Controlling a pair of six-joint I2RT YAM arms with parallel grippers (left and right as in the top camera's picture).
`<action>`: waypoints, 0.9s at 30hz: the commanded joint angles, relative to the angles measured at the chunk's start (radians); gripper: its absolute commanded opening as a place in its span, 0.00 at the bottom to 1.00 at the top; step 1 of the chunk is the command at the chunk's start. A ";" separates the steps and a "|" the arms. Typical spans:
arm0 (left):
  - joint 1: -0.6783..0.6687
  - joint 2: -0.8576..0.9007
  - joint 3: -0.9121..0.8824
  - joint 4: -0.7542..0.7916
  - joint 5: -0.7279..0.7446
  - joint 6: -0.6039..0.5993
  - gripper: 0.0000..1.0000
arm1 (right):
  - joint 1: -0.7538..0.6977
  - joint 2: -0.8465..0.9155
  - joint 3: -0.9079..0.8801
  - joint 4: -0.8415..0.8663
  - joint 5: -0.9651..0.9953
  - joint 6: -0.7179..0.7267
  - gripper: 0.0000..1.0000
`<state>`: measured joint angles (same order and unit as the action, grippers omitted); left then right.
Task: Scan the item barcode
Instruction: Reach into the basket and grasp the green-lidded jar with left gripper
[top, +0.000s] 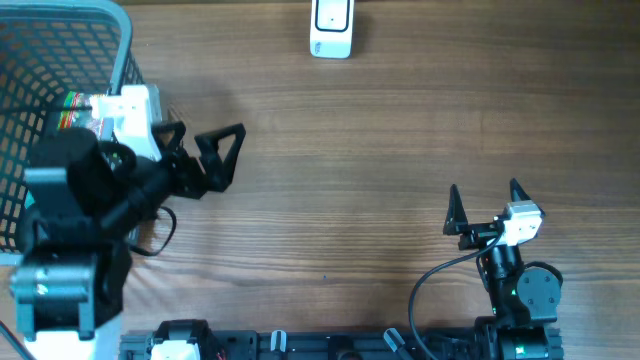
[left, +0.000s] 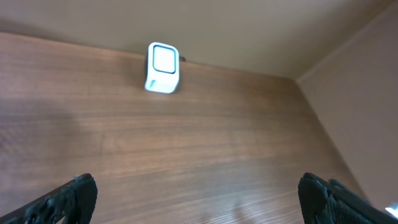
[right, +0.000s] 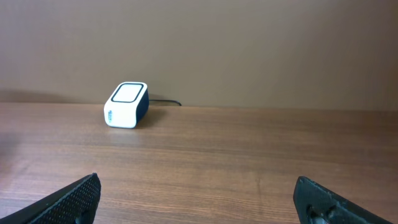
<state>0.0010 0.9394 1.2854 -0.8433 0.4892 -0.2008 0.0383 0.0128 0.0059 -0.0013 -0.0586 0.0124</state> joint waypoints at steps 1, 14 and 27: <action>-0.003 0.093 0.222 -0.050 0.023 0.010 1.00 | -0.002 -0.008 -0.001 0.003 0.013 -0.012 1.00; 0.347 0.515 0.907 -0.591 -0.473 -0.114 1.00 | -0.003 -0.008 -0.001 0.003 0.013 -0.012 1.00; 0.601 0.775 0.902 -0.650 -0.465 0.163 1.00 | -0.003 -0.008 -0.001 0.003 0.013 -0.012 1.00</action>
<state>0.6025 1.6592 2.1754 -1.5097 0.0235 -0.1684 0.0383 0.0128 0.0059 -0.0013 -0.0586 0.0124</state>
